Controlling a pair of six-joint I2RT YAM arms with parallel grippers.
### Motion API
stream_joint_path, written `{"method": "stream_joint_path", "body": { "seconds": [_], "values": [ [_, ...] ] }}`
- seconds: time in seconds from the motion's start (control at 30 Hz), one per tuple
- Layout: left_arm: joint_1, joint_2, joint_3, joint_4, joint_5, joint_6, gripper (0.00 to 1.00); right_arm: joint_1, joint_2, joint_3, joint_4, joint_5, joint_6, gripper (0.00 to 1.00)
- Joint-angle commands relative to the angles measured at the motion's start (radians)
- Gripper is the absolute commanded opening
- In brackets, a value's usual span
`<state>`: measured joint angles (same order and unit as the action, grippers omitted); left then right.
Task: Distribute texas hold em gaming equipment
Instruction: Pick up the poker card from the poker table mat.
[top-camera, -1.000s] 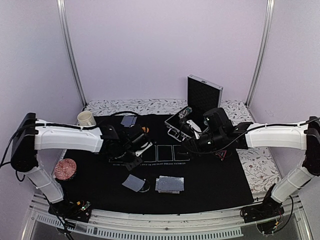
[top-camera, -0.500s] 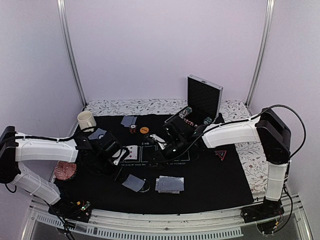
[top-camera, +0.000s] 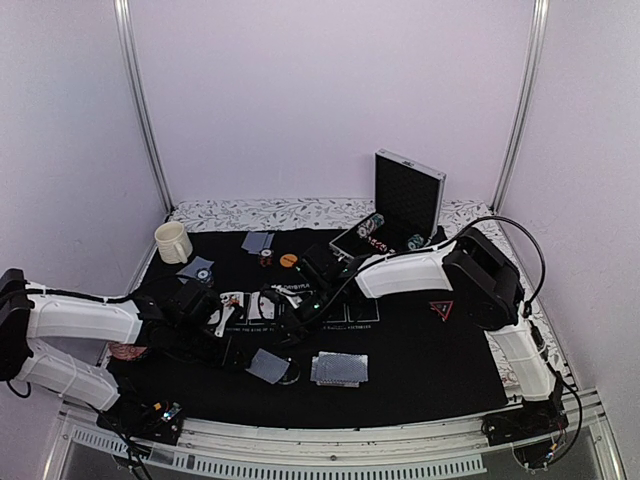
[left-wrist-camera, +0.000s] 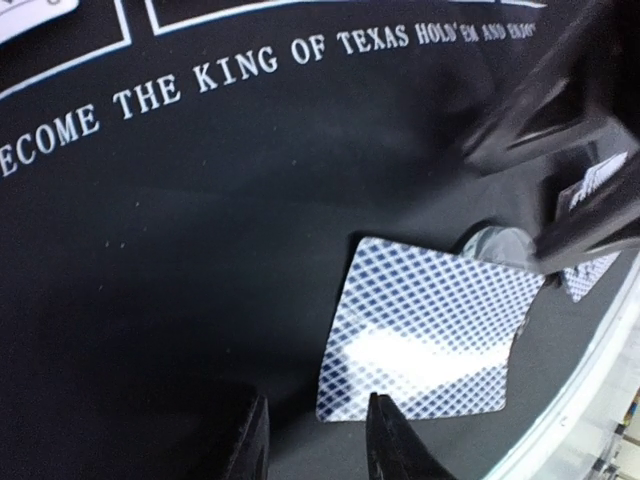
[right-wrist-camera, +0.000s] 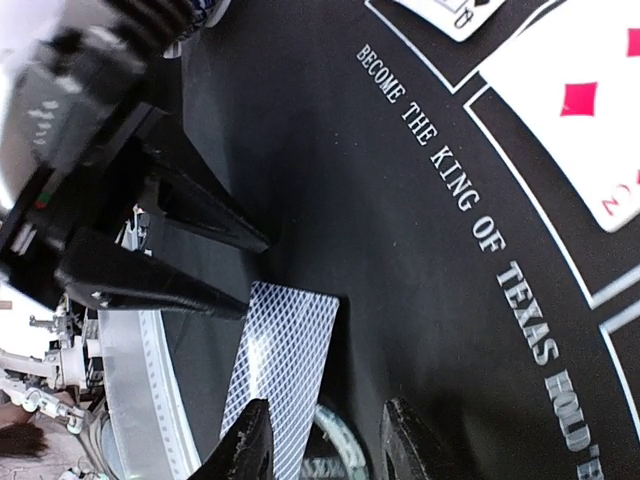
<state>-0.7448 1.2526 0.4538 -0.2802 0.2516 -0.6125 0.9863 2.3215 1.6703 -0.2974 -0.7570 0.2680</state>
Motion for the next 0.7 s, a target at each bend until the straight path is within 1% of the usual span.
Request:
{"method": "stream_joint_path", "body": {
  "seconds": [0.0, 0.17, 0.33, 0.53, 0.67],
  "values": [
    [0.012, 0.022, -0.029, 0.082, 0.047, -0.013, 0.35, 0.022, 0.099, 0.082, -0.069, -0.078, -0.026, 0.38],
    [0.018, 0.036, -0.028, 0.091, 0.056, -0.001, 0.35, 0.03, 0.131, 0.102, -0.083, -0.135, -0.037, 0.36],
    [0.025, 0.045, -0.019, 0.091, 0.064, 0.009, 0.34, 0.033, 0.145, 0.12, -0.09, -0.143, -0.044, 0.29],
    [0.031, 0.049, -0.021, 0.103, 0.078, 0.008, 0.34, 0.038, 0.164, 0.144, -0.089, -0.148, -0.044, 0.28],
    [0.033, 0.052, -0.024, 0.115, 0.084, 0.007, 0.33, 0.037, 0.183, 0.159, -0.095, -0.159, -0.043, 0.18]
  ]
}}
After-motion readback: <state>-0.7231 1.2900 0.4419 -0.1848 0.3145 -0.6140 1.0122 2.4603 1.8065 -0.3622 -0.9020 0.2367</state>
